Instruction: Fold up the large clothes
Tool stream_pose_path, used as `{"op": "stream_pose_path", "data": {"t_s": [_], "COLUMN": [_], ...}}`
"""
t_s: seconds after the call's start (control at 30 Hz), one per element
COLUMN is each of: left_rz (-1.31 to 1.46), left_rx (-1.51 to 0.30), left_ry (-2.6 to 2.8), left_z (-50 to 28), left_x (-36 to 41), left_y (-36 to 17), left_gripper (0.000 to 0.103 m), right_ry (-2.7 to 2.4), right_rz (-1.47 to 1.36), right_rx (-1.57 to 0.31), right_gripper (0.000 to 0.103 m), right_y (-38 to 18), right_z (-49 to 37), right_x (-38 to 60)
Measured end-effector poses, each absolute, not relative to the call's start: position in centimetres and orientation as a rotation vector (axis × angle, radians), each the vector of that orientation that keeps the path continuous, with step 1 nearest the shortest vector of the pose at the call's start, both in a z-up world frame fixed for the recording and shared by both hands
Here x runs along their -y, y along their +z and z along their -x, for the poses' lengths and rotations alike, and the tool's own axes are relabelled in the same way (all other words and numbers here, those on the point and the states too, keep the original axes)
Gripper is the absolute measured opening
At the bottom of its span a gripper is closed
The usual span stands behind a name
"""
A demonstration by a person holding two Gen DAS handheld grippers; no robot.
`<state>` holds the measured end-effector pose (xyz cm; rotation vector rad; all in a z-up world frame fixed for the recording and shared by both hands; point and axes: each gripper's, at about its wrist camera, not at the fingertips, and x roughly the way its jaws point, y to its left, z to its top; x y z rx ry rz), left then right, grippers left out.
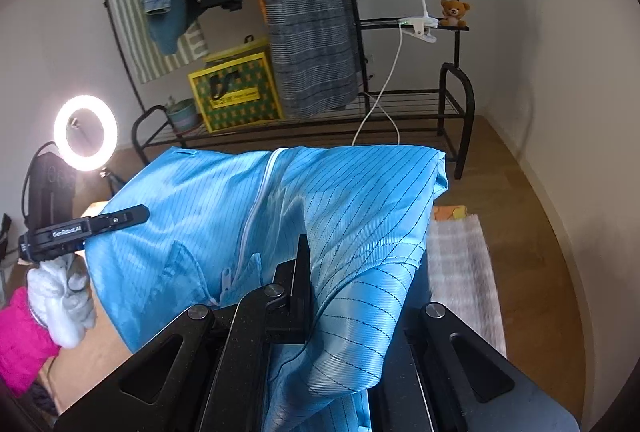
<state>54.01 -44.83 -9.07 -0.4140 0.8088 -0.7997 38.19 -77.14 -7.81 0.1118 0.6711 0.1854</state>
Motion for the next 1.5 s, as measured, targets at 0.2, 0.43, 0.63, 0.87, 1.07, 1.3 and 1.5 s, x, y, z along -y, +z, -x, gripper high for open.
{"op": "stream_pose_path", "data": {"t_s": [0.2, 0.43, 0.63, 0.87, 1.07, 1.3, 1.5], "left_rz": [0.388, 0.318, 0.232, 0.204, 0.158, 0.154, 0.124], "left_rx": [-0.837, -0.882, -0.836, -0.789, -0.741, -0.676, -0.586], "left_ry": [-0.768, -0.711, -0.671, -0.67, -0.68, -0.684, -0.68], "left_z": [-55.7, -56.0, -53.8, -50.2, -45.5, -39.8, -34.2], "left_x": [46.4, 46.7, 46.4, 45.1, 43.8, 40.8, 37.7], "left_y": [-11.8, -12.6, -10.3, -6.7, -2.6, 3.2, 8.8], "left_gripper": [0.003, 0.011, 0.043, 0.043, 0.043, 0.043, 0.043], "right_ry": [0.18, 0.132, -0.035, -0.051, -0.036, -0.019, -0.008], "right_rz": [-0.16, -0.194, -0.206, -0.213, -0.204, -0.18, -0.138], "right_rx": [-0.687, -0.778, -0.799, -0.733, -0.673, -0.603, -0.528], "right_gripper": [0.003, 0.017, 0.041, 0.041, 0.041, 0.041, 0.041], "right_y": [-10.6, -12.8, -12.4, -9.0, -5.1, 0.5, 6.3], "right_z": [-40.8, -41.7, -39.8, -35.8, -32.2, -27.3, -22.3], "right_x": [79.2, 81.6, 83.9, 83.6, 81.2, 77.9, 74.3]}}
